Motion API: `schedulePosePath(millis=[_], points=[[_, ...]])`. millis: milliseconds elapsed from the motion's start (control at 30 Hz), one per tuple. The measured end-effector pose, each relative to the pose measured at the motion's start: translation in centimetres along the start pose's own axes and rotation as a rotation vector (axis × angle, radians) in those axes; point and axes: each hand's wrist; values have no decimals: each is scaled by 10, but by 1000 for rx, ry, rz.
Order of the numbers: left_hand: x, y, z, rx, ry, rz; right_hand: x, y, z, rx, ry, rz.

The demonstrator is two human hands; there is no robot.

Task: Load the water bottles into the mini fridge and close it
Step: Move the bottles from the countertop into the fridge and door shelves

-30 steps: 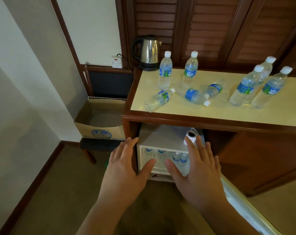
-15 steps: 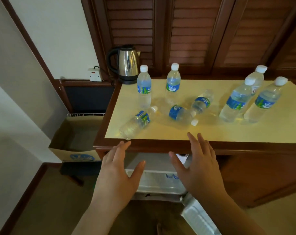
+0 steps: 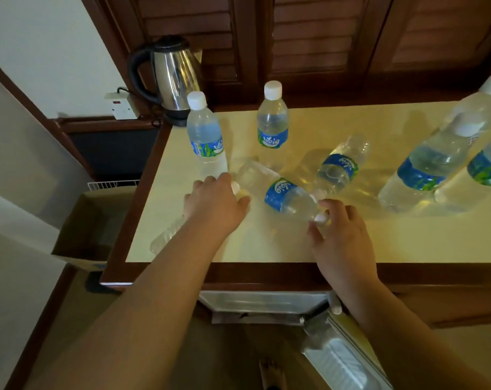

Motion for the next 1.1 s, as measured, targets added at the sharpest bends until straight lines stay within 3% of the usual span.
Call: schedulePosePath(millis=[233,367,433,567,633,733,833,933,1100], points=[[33,-3,6,113,21,18,29,4,5,-46,87,110],[122,-40,26,237,242,-169,82,-3,27,-159,125,64],[177,-72,39,314,328,-196,116,-11,43,-199,229,115],[280,-133,43,519,286,-211,189,-23,62,-161,451,242],[317,-151,33,563,288,-226,223,-25,63,-216,485,228],[354,-167,5,636,215,-136,264,-29,56,-273,404,175],[376,-185,-37,692,73,31,293,-26,31,-205,218,144],[388,-198,-85,648,8,116,320,-9,-21,-185,-19,56],[384,-207,-175,637,-8,197,364,53,-140,-150,-240,10]])
Point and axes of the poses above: each hand's wrist, its own x-axis away from the middle knuckle, its own z-axis out of the back of the hand, y = z × x, and after that the axes turned 8 degrees about x, right-handed
